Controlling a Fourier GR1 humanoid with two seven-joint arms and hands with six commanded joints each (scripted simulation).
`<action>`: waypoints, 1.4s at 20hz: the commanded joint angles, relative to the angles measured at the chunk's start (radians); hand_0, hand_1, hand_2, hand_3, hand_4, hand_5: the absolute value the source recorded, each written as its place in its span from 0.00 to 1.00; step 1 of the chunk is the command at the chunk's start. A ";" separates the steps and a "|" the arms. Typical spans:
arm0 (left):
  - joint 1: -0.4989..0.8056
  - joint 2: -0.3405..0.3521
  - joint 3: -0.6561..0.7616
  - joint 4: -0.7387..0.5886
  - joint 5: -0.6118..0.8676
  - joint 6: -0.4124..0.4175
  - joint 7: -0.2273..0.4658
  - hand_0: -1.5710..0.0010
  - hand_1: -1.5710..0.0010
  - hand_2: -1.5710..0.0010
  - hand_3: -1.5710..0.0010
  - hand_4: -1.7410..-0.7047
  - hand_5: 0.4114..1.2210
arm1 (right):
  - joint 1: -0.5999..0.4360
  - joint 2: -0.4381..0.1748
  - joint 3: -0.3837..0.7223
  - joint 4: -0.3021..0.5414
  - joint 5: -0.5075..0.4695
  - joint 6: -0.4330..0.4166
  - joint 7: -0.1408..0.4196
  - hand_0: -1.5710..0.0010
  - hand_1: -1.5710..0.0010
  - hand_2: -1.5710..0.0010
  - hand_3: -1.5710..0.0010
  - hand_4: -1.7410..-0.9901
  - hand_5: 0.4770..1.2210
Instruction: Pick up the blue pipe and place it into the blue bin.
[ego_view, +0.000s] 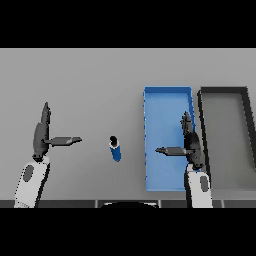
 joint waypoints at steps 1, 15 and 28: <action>0.000 -0.002 -0.002 -0.002 -0.002 0.002 -0.005 1.00 1.00 1.00 1.00 0.75 0.23 | 0.001 -0.002 -0.002 -0.001 -0.002 0.001 -0.001 1.00 1.00 1.00 1.00 0.71 0.16; 0.034 0.188 -0.111 -0.056 -0.014 -0.325 -0.138 1.00 1.00 1.00 1.00 0.75 0.22 | 0.080 -0.189 0.090 -0.093 0.185 0.075 -0.099 1.00 1.00 1.00 1.00 0.74 0.14; 0.070 0.176 -0.363 -0.255 -0.117 -0.460 0.033 1.00 1.00 1.00 1.00 0.62 0.07 | 0.074 -0.183 0.090 -0.122 0.161 0.086 -0.067 1.00 1.00 1.00 1.00 0.70 0.13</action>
